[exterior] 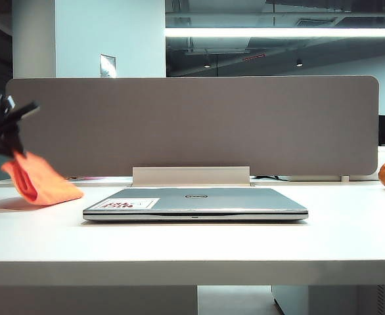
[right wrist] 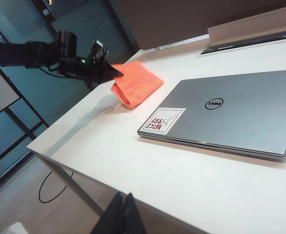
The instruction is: Pick up the orange rag and put it over the laptop.
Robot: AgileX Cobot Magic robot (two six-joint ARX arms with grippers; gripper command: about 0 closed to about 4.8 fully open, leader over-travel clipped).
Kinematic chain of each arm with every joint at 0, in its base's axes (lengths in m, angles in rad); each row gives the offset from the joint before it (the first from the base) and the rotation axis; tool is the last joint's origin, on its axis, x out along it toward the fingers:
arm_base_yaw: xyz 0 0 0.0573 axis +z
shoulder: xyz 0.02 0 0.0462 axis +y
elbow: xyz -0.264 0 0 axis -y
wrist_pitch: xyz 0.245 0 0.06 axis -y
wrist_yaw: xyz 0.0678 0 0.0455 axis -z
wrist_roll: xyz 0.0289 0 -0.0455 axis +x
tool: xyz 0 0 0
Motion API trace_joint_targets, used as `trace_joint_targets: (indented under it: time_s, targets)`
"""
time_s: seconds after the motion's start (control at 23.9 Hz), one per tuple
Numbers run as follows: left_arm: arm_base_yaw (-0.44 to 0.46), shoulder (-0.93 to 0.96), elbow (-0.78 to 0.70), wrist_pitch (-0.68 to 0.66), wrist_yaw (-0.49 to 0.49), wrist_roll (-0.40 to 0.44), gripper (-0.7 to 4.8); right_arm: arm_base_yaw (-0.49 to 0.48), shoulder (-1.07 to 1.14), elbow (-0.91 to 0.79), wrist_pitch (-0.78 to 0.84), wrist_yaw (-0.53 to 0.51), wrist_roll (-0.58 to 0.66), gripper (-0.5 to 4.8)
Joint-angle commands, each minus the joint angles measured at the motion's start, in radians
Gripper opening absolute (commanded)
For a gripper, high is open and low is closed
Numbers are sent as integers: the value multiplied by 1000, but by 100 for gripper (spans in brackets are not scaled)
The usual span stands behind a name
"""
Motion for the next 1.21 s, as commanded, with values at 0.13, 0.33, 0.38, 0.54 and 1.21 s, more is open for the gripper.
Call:
trace_joint_targets:
  time_s: [0.13,0.33,0.38,0.54,1.21]
  targets:
    - [-49,-25,109,-72,67,5,-6,0,0,6,18,0,0,-5]
    - [-133,-61,152,-55,86,4,-6,0,0,6,20,0,0,-5]
    - [-151,-64,159,-58,86,3,-6,0,0,6,22,0,0,-5]
    - [-274,-75,161,-56,108,-9,-6,0,0,6,24,-1,-1,-5]
    - [-575,-69,159,-71,61,-8,-6,0,0,6,24,0,-8,-5]
